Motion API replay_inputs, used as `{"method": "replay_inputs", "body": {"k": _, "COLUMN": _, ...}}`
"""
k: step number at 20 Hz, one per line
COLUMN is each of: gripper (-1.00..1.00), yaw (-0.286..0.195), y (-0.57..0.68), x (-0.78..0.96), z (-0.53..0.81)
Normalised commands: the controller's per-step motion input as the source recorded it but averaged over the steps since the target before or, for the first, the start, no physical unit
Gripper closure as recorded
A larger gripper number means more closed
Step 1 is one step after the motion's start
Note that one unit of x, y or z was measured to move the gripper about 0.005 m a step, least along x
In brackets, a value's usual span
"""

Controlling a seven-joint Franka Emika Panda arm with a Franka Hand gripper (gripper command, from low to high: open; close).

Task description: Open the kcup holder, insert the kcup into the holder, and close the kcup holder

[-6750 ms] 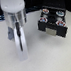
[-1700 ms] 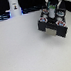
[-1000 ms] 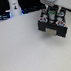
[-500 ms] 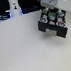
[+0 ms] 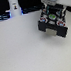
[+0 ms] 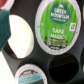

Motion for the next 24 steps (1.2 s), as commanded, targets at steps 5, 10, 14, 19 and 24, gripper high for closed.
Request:
{"method": "replay_inputs", "body": {"k": 5, "gripper": -1.0, "yaw": 0.066, "y": -0.46, "x": 0.48, "z": 0.36}}
{"method": "replay_inputs", "body": {"k": 10, "gripper": -1.0, "yaw": 0.048, "y": -0.46, "x": 0.58, "z": 0.25}}
{"method": "replay_inputs", "body": {"k": 14, "gripper": -1.0, "yaw": 0.02, "y": -0.42, "x": 0.68, "z": 0.15}}
{"method": "replay_inputs", "body": {"k": 19, "gripper": -1.0, "yaw": 0.031, "y": -0.33, "x": 0.7, "z": 0.0}}
{"method": "replay_inputs", "body": {"k": 24, "gripper": -1.0, "yaw": 0.072, "y": -0.12, "x": 0.49, "z": -0.23}}
